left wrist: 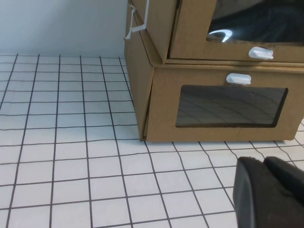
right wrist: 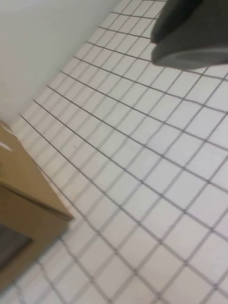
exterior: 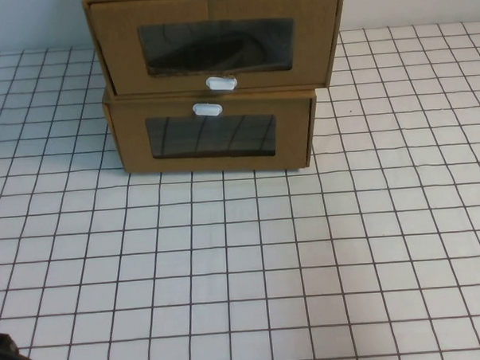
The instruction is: Close the shoe box
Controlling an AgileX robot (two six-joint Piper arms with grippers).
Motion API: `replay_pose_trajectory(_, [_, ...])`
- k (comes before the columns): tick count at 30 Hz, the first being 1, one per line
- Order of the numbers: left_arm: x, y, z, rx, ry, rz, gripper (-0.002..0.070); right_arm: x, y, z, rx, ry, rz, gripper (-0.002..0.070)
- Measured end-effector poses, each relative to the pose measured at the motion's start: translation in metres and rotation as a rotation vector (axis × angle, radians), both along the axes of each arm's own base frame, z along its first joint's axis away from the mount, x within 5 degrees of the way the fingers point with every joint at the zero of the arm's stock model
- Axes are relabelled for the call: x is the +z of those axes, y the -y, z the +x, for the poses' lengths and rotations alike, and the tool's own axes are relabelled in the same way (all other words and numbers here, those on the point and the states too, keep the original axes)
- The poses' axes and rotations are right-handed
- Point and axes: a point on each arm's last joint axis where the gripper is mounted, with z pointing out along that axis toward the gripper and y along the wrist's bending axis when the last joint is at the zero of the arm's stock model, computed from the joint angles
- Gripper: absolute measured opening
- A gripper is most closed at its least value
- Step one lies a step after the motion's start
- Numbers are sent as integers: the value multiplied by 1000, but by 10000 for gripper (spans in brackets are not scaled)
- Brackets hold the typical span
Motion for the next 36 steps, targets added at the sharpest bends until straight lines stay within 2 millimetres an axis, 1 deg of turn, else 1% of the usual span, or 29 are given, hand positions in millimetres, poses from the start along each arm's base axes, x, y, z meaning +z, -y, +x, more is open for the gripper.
replay_pose_trajectory(2, [0, 0, 0, 0, 0, -2, -2, 7, 0, -1, -41, 46, 120, -13])
replay_pose_trajectory(5, [0, 0, 0, 0, 0, -2, -2, 15, -2, -5, -53, 103, 316, -13])
replay_pose_trajectory(8, [0, 0, 0, 0, 0, -2, -2, 11, -3, -9, -63, 124, 474, -13])
replay_pose_trajectory(12, [0, 0, 0, 0, 0, -2, -2, -1, -3, -13, -82, 104, 572, -13])
replay_pose_trajectory(21, [0, 0, 0, 0, 0, -2, -2, -11, -5, -13, -91, 9, 578, -13])
replay_pose_trajectory(30, [-2, 0, -1, 1, 4, -2, -2, -20, -8, -6, -103, -57, 554, -13])
replay_pose_trajectory(34, [-11, -4, -12, 27, 76, 8, -2, -23, -9, -3, -109, -80, 545, -13])
replay_pose_trajectory(36, [-21, -11, -17, 88, 181, 100, -2, -25, -10, -1, -112, -92, 541, -13])
